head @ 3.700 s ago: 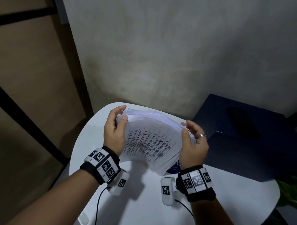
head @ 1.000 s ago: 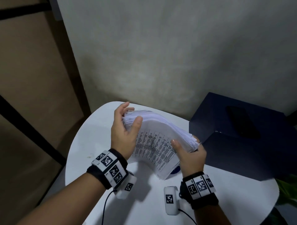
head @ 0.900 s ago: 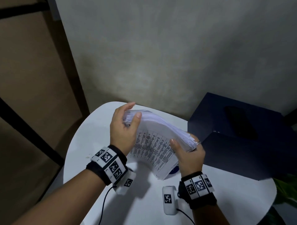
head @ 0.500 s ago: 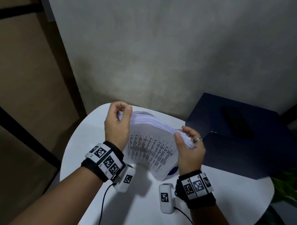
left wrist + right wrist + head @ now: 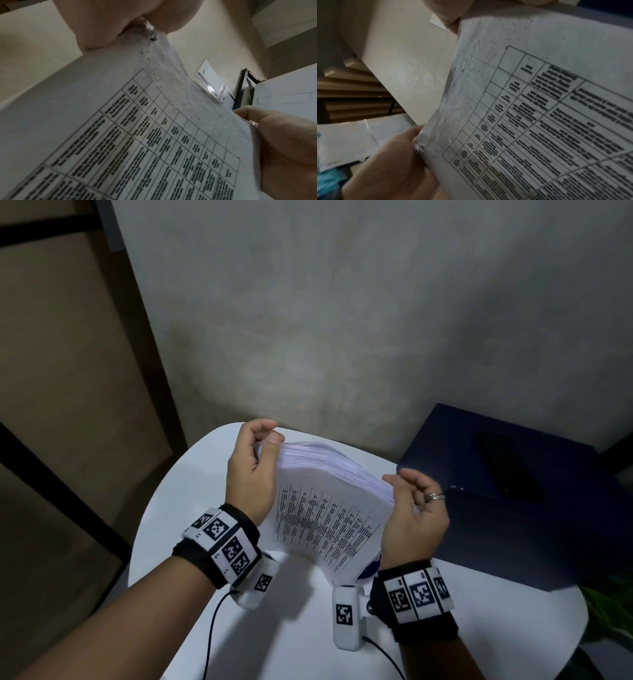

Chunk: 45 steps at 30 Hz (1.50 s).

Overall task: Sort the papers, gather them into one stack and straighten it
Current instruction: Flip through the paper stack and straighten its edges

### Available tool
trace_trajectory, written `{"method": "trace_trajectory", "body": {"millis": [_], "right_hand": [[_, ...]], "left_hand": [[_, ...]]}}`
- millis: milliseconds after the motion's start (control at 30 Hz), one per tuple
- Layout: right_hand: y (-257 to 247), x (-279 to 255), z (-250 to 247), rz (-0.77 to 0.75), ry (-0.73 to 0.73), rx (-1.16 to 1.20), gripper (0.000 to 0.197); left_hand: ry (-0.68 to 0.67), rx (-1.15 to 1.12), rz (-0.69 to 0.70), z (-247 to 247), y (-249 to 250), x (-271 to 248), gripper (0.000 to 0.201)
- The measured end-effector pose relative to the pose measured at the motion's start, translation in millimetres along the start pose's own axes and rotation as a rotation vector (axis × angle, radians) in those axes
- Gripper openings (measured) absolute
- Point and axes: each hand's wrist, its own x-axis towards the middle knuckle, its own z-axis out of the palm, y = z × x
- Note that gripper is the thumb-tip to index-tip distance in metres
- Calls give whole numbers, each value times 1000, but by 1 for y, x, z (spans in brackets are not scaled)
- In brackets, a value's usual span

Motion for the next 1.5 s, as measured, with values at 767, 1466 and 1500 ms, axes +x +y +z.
{"method": "trace_trajectory", "body": {"millis": [767, 1466, 1500], "right_hand": [[1, 9, -16, -30, -186, 18, 27], [14, 12, -16, 28, -97, 81, 36], [18, 12, -20, 26, -158, 57, 48]], "left_hand": [[-390, -34, -128, -26, -16, -12, 88], [-303, -160, -15, -15, -23, -5, 88], [-351, -135, -30, -19, -27, -4, 94]]}}
